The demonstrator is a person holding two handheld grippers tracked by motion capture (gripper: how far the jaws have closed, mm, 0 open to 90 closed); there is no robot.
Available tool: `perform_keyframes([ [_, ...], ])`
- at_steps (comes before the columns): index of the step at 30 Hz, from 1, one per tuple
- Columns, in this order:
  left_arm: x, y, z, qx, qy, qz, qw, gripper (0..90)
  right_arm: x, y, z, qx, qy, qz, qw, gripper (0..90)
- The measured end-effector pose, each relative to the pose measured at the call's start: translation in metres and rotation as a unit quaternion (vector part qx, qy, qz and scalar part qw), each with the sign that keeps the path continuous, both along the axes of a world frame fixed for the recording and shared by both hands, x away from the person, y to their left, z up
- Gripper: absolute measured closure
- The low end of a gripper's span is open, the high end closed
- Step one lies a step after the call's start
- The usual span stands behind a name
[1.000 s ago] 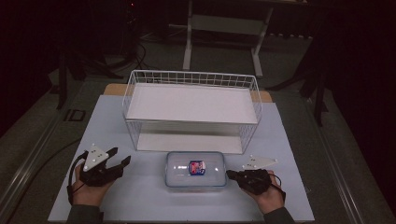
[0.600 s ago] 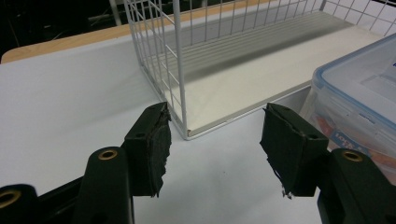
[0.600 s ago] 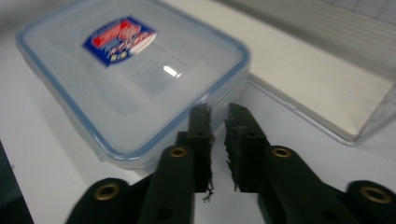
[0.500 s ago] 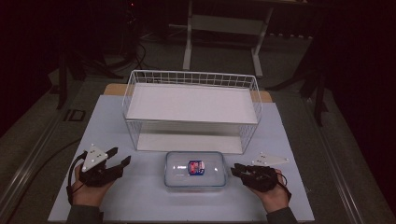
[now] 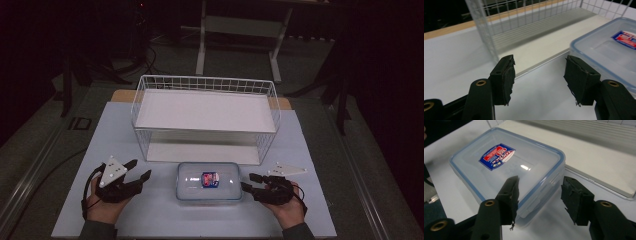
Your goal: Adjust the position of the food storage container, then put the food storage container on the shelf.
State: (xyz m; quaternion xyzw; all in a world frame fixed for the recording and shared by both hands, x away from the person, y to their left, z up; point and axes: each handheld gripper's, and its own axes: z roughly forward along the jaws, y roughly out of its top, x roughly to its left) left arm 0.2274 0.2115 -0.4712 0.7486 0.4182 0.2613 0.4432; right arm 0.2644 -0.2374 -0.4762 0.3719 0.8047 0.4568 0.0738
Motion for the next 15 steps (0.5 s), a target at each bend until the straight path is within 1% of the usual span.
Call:
perform_keyframes([
  [1,0.0,-0.001,0.0,0.0,0.001,-0.003,1.0,40.9,0.0,0.0,0.0,0.0,0.0,0.0,1.0,47.0],
  [2,0.0,-0.003,0.0,-0.003,0.002,-0.006,1.0,40.9,0.0,-0.001,0.0,0.008,0.002,-0.001,1.0,46.0],
  [3,0.0,-0.005,0.0,-0.008,0.004,-0.008,0.9999,40.9,0.0,-0.001,0.0,0.008,0.002,-0.001,1.0,46.0],
  [5,0.0,-0.008,0.001,-0.021,0.011,-0.016,0.9996,40.4,0.001,-0.002,-0.001,0.02,0.01,-0.001,0.9998,45.3],
  [6,0.001,-0.012,0.0,-0.031,0.018,-0.022,0.9991,40.1,0.002,-0.002,-0.001,0.021,0.01,-0.001,0.9997,44.8],
  [7,0.002,-0.013,0.0,-0.033,0.019,-0.025,0.999,39.7,0.002,-0.002,-0.002,0.021,0.013,-0.002,0.9997,43.5],
  [8,0.002,-0.016,0.0,-0.04,0.024,-0.028,0.9985,39.0,0.002,-0.002,-0.003,0.025,0.015,-0.002,0.9996,42.4],
  [9,0.003,-0.019,-0.001,-0.041,0.027,-0.032,0.9983,39.0,0.002,-0.002,-0.003,0.025,0.015,-0.002,0.9996,42.4],
  [10,0.003,-0.026,-0.002,-0.042,0.032,-0.044,0.9976,38.8,0.003,-0.001,-0.003,0.028,0.019,0.001,0.9994,40.8],
  [11,0.003,-0.026,-0.002,-0.042,0.032,-0.044,0.9976,38.4,0.003,-0.001,-0.003,0.028,0.019,0.001,0.9994,40.8],
  [12,0.004,-0.032,-0.003,-0.046,0.039,-0.054,0.9967,38.4,0.003,0.0,-0.004,0.029,0.02,0.001,0.9994,40.2],
  [15,0.005,-0.041,-0.005,-0.055,0.052,-0.067,0.9949,36.5,0.004,0.001,-0.005,0.034,0.029,0.0,0.999,36.1],
])
